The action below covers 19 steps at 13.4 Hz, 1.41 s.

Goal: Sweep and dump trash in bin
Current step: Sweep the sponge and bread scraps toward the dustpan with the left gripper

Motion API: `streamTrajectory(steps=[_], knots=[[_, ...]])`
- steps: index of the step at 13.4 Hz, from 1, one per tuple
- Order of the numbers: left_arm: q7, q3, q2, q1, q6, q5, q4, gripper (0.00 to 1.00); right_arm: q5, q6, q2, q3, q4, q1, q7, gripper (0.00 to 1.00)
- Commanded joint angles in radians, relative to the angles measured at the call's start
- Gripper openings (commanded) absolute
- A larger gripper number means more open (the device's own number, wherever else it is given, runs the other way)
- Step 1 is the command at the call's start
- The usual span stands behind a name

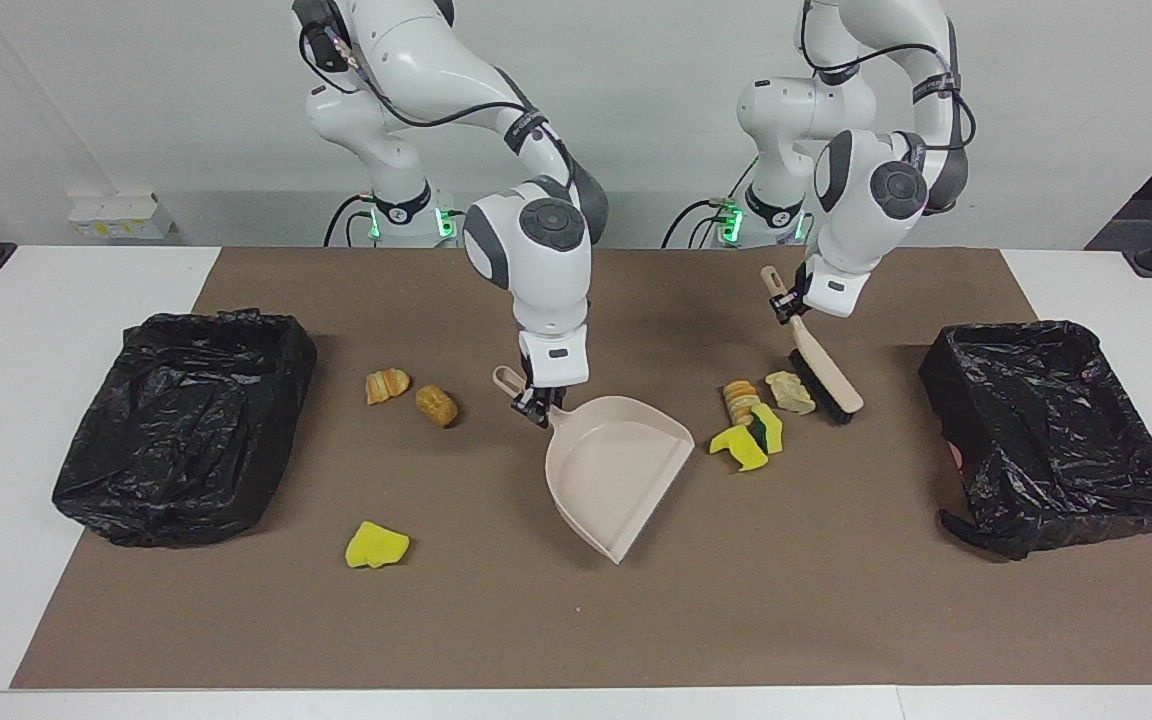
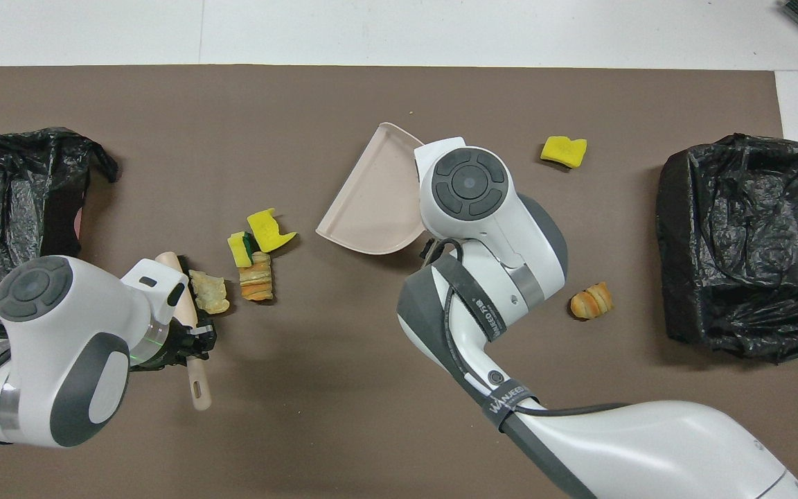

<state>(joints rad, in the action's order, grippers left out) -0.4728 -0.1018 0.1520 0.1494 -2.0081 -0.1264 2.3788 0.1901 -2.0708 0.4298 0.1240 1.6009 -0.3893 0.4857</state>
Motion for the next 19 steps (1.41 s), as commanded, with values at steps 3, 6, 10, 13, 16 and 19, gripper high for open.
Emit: streamTrajectory(steps=[3,6,10,13,16,19], knots=[[0.078,0.005,-0.075,0.064,-0.05,-0.045,-0.039,0.0,0.06,0.0,-0.01,0.011,0.013,0.015,0.247,0.0],[0.083,0.004,-0.101,0.125,-0.092,-0.102,-0.082,0.0,0.061,-0.003,-0.008,0.011,0.019,0.018,0.385,0.0],[0.136,0.011,-0.111,0.121,0.035,-0.092,-0.18,0.0,0.117,-0.02,0.009,0.011,0.017,0.018,0.454,0.0],[0.168,0.011,-0.112,0.096,0.049,-0.029,-0.195,0.0,0.152,-0.048,0.021,0.011,0.027,0.018,0.496,0.0],[0.166,0.011,-0.115,0.073,-0.016,-0.015,-0.143,0.0,0.157,-0.104,0.043,0.011,0.034,0.024,0.566,0.0],[0.122,0.005,-0.1,0.114,-0.066,-0.028,-0.089,0.0,0.153,-0.124,0.049,0.012,0.04,0.043,0.594,0.0]])
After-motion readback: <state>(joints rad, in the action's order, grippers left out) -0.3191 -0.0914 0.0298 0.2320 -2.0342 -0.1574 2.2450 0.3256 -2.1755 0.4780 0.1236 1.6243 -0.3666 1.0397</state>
